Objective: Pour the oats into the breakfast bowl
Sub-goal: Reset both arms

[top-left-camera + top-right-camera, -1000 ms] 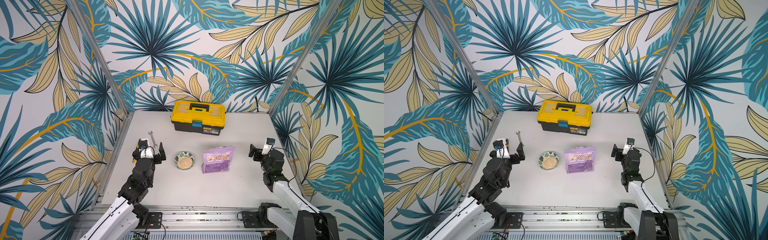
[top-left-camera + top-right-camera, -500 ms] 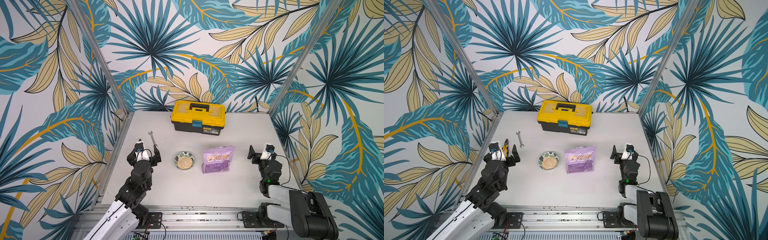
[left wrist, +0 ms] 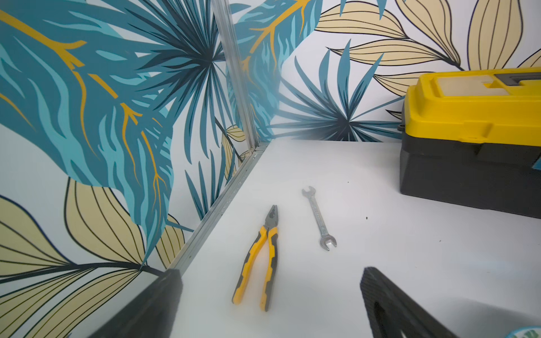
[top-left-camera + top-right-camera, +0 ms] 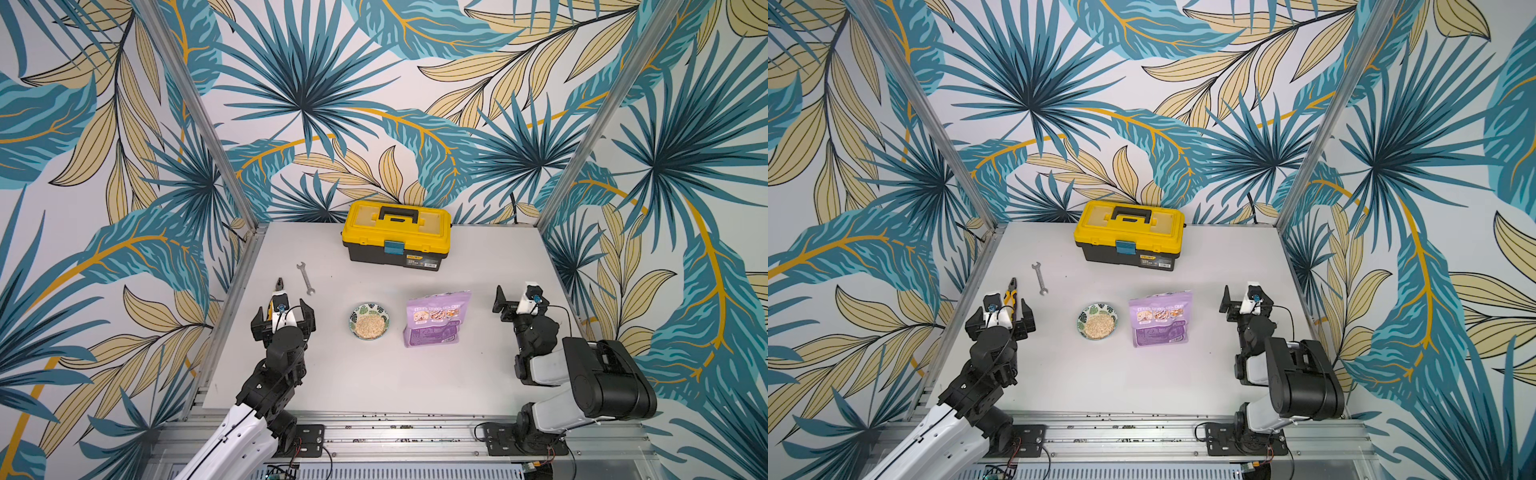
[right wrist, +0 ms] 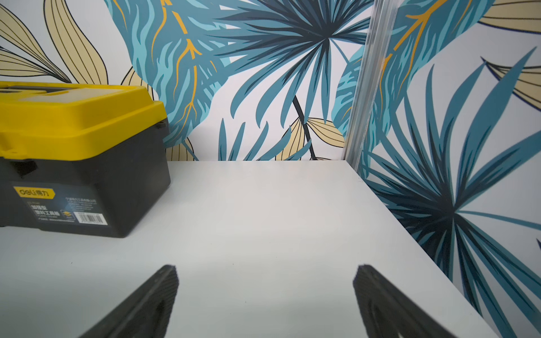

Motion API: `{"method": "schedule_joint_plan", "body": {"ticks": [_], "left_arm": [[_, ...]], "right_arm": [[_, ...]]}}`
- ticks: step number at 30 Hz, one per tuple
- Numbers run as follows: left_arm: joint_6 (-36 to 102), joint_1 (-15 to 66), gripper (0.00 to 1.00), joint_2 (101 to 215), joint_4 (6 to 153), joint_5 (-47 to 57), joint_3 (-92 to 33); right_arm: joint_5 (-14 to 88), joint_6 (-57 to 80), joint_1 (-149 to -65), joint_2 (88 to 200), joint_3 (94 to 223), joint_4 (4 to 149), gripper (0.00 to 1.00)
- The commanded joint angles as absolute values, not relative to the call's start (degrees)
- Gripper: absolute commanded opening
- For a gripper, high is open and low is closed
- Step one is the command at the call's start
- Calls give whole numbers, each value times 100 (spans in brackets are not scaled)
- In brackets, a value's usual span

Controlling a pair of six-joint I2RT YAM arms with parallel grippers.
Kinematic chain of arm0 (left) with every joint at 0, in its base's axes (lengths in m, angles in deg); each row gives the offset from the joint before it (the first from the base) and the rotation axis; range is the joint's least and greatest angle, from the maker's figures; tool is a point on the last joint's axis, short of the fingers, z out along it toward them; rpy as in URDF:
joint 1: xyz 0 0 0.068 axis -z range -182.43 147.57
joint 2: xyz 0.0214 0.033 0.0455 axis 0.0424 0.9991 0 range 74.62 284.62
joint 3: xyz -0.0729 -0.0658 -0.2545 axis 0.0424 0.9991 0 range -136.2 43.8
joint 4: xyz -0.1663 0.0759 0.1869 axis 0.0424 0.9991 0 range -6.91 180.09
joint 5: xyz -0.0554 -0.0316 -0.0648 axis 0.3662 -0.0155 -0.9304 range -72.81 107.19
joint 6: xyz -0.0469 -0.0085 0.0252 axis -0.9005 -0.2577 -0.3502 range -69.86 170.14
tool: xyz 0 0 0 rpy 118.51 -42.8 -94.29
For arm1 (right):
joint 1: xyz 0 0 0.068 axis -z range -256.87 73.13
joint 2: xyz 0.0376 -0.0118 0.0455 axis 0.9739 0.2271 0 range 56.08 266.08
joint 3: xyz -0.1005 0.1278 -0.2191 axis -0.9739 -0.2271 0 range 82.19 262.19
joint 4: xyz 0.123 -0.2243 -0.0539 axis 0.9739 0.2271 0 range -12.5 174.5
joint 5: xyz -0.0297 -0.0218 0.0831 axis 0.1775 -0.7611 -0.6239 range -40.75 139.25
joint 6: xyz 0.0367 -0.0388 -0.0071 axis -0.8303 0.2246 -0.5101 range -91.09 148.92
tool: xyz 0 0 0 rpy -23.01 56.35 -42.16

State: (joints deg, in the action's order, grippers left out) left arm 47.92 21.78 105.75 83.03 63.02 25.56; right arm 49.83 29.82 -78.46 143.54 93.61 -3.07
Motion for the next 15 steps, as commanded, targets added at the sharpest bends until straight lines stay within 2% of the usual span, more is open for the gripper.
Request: {"method": "schedule_joint_plan", "body": {"ticks": [1,8,15], "left_arm": [[5157,1842,100,10739,7327,5937,2765],[5396,1019,100,12346,4793,4429,3391],[5466,746,100,14635,2561,3478,3361]], "right_arm": [[4872,2861,-7706,14353,9502,88,99],[4864,2862,-7705,14350,9495,88,99],[4866,2858,-7705,14352,9494,89,99]]}}
